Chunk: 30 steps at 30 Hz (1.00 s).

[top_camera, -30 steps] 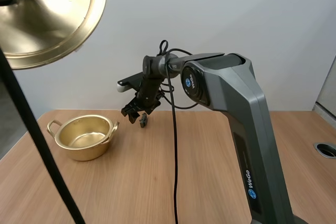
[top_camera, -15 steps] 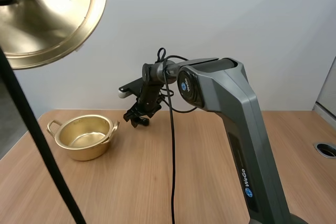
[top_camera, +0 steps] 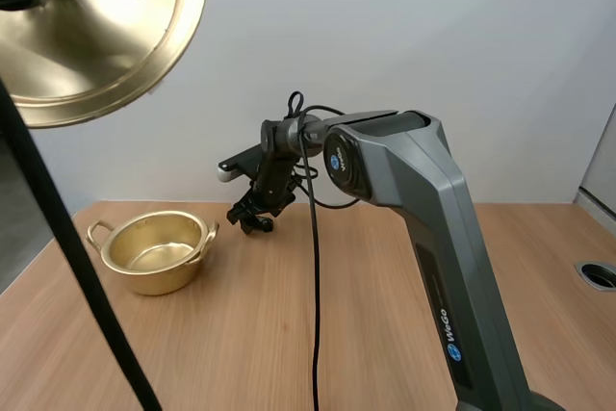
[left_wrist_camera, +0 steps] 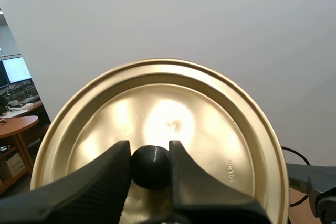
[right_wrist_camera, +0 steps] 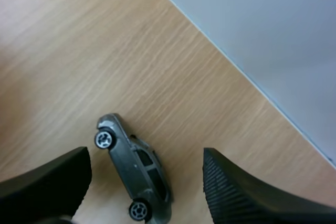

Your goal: Open the pot, put the car inside, and close it

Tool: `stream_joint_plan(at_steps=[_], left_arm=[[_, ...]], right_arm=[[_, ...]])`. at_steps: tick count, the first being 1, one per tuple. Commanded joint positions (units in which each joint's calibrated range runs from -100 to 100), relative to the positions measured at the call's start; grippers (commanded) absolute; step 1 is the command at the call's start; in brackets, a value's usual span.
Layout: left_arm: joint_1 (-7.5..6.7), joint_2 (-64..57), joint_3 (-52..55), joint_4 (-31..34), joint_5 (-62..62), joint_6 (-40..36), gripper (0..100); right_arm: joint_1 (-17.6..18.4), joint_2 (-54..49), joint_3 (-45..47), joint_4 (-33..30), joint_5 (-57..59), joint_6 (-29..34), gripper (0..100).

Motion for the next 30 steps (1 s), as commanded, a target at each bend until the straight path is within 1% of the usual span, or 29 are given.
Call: stream_joint_plan(at_steps=[1,6,7,9,10,12,13,19,26,28,30], left_arm=[[0.08,0.0,0.0,0.0,0.0,-0.1,0],[0.08,0.0,0.0,0.0,0.0,-0.1,0],[0.08,0.0,0.0,0.0,0.0,-0.1,0],[0.08,0.0,0.0,0.0,0.0,-0.1,0],[0.08,0.0,0.0,0.0,0.0,-0.1,0],[0.08,0.0,0.0,0.0,0.0,-0.1,0],[0.08,0.0,0.0,0.0,0.0,-0.1,0],[0.07,0.0,0.0,0.1,0.0,-0.1,0],[0.07,-0.3,0.0,0.1,0.0,-0.1,0],[0.07,-0.9,0.0,0.1,0.0,-0.1,0],[0.07,-1.7,0.0,0.1,0.0,-0.1,0]], right_arm=[[0.0,0.8,0.0,0.0,-0.1,-0.2,100],[0.0,2.6,0.0,0.0,-0.5,-0.4,100],[0.0,2.9,0.0,0.0,-0.5,-0.4,95],[0.0,3.0,0.0,0.0,-0.5,0.0,70],[0.0,3.0,0.0,0.0,-0.3,0.6,51],[0.0,3.0,0.0,0.0,0.8,1.9,4],[-0.1,3.0,0.0,0.0,1.9,3.2,0],[-0.2,2.3,0.0,-1.4,7.5,3.6,0],[-0.9,-6.6,0.0,0.0,12.2,3.3,0],[-0.9,-9.9,0.0,2.3,13.3,2.3,0],[-0.9,-13.4,0.0,7.1,14.6,0.5,0]])
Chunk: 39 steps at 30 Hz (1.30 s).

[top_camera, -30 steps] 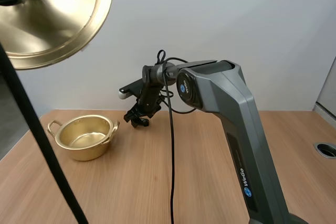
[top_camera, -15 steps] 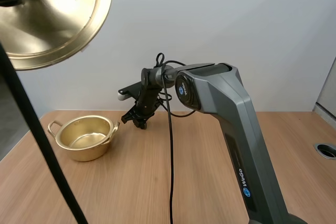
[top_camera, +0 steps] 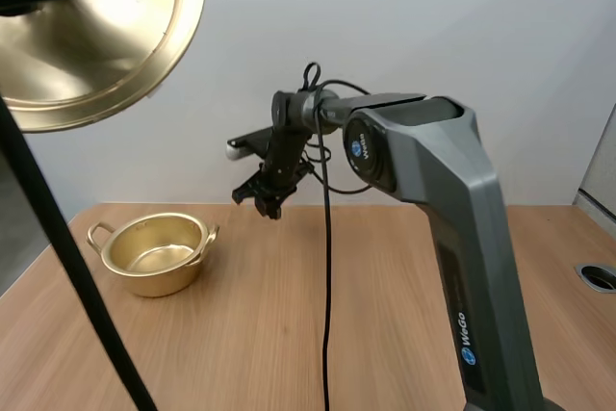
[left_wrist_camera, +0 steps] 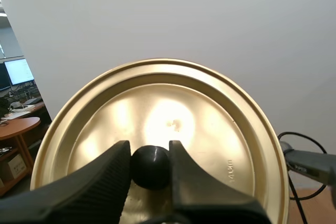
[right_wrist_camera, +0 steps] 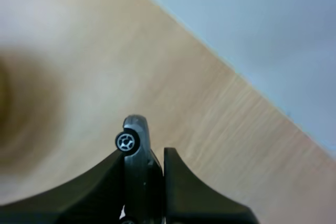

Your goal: Open the pot, put the car inside, and close it

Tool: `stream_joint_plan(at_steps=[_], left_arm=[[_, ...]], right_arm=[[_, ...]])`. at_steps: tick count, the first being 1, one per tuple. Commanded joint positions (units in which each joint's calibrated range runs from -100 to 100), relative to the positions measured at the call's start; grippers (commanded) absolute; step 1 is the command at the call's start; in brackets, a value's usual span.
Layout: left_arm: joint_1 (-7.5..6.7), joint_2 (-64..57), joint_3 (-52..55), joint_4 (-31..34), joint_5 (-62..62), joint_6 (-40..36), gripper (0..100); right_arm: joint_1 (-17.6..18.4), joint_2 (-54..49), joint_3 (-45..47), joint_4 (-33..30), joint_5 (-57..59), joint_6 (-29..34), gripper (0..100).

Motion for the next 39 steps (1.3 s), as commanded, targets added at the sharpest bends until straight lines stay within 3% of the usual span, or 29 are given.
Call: stream_joint_plan(at_steps=[1,5,8,19,30,39], left_arm=[[0.0,-0.8,0.0,0.1,0.0,-0.1,0],[0.0,-3.0,0.0,1.8,0.0,-0.1,0],[0.0,-4.7,0.0,4.4,0.0,-0.7,0],[0.0,-12.0,0.0,15.6,0.0,-1.2,0],[0.0,-12.4,0.1,13.6,0.0,-1.5,0],[0.0,-12.4,0.1,7.7,0.0,-2.7,0]], right_arm=[[0.0,-5.2,0.0,6.5,0.8,-2.2,0],[0.8,-9.5,0.0,16.4,7.8,-5.7,0],[2.1,-10.6,0.1,19.7,12.6,-7.7,0],[6.5,-10.7,0.1,19.1,14.9,-7.7,0],[8.5,-10.7,0.1,10.8,9.4,-7.3,0],[9.1,-9.9,0.1,12.0,8.9,-7.6,0]])
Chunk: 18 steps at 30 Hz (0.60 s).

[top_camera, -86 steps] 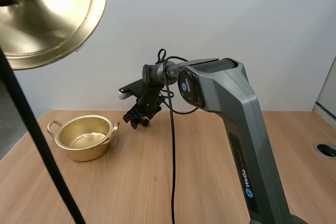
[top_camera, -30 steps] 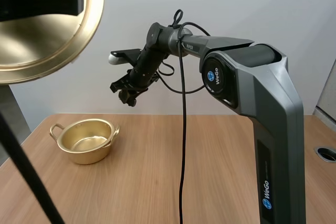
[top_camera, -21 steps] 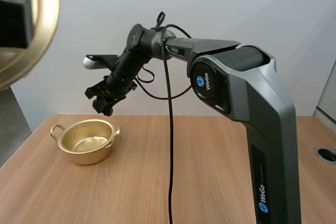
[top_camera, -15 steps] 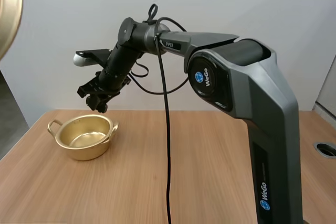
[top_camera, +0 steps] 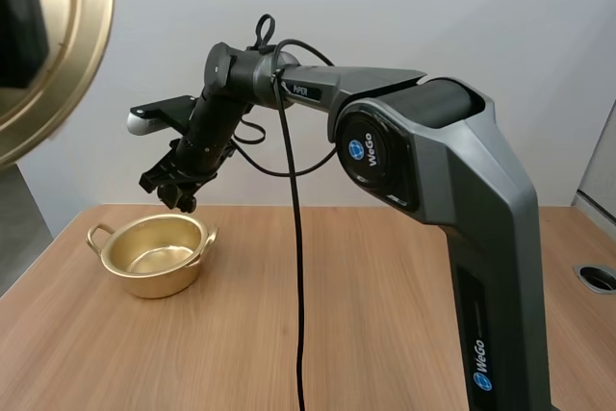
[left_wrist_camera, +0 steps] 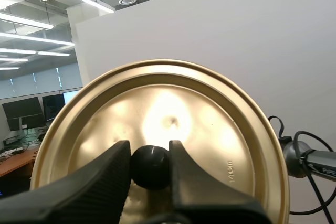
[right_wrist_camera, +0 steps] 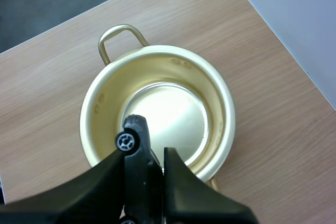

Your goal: Open the pot, put the car inside, and close it

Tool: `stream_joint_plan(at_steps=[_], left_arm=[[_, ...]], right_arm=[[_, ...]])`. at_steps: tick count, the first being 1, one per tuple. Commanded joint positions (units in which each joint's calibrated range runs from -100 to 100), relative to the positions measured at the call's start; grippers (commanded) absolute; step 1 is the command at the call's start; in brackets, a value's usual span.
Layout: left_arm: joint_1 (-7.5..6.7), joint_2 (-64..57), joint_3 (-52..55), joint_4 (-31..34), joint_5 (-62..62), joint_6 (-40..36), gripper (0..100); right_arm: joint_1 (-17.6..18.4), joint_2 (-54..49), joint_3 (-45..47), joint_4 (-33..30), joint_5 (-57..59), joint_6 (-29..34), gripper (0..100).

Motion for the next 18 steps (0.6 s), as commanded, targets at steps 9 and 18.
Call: stream_joint_plan(at_steps=[9,18], left_arm=[[0.0,0.1,0.0,-0.3,0.0,0.0,0],[0.0,0.0,0.0,-0.3,0.0,0.0,0]], right_arm=[[2.6,4.6,0.1,-0.5,-3.2,-0.2,0],[2.6,8.4,-0.1,-3.9,-8.6,-0.2,0]])
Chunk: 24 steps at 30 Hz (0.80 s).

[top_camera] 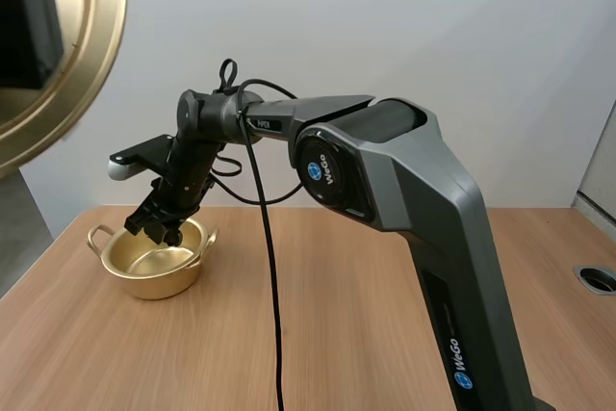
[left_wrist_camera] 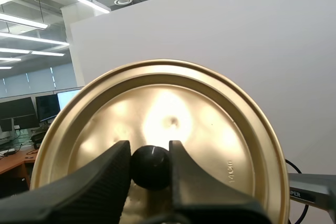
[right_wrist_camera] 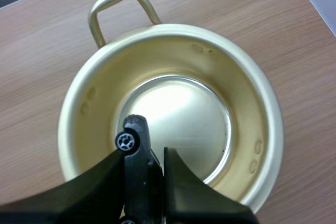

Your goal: Open the pot, put the car inside, and close it

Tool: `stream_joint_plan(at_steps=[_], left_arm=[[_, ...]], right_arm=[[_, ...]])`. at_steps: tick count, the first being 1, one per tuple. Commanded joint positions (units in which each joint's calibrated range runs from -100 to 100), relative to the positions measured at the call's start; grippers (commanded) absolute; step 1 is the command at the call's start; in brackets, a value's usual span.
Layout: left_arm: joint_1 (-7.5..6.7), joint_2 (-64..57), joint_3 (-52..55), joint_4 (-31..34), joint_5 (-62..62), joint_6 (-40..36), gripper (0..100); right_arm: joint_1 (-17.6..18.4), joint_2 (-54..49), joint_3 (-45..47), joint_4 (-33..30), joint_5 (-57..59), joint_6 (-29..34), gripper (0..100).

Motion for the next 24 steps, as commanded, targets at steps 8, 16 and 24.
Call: stream_joint_plan(at_steps=[8,16,24], left_arm=[[0.0,0.0,0.0,0.1,0.0,0.0,0],[0.0,0.0,0.0,0.1,0.0,0.0,0],[0.0,0.0,0.0,0.1,0.0,0.0,0]], right_arm=[[0.5,2.7,-0.1,0.2,-2.0,-0.9,0],[2.1,2.8,-0.1,-1.6,-7.8,-1.3,0],[2.1,2.8,-0.1,-2.2,-12.0,-0.9,0]])
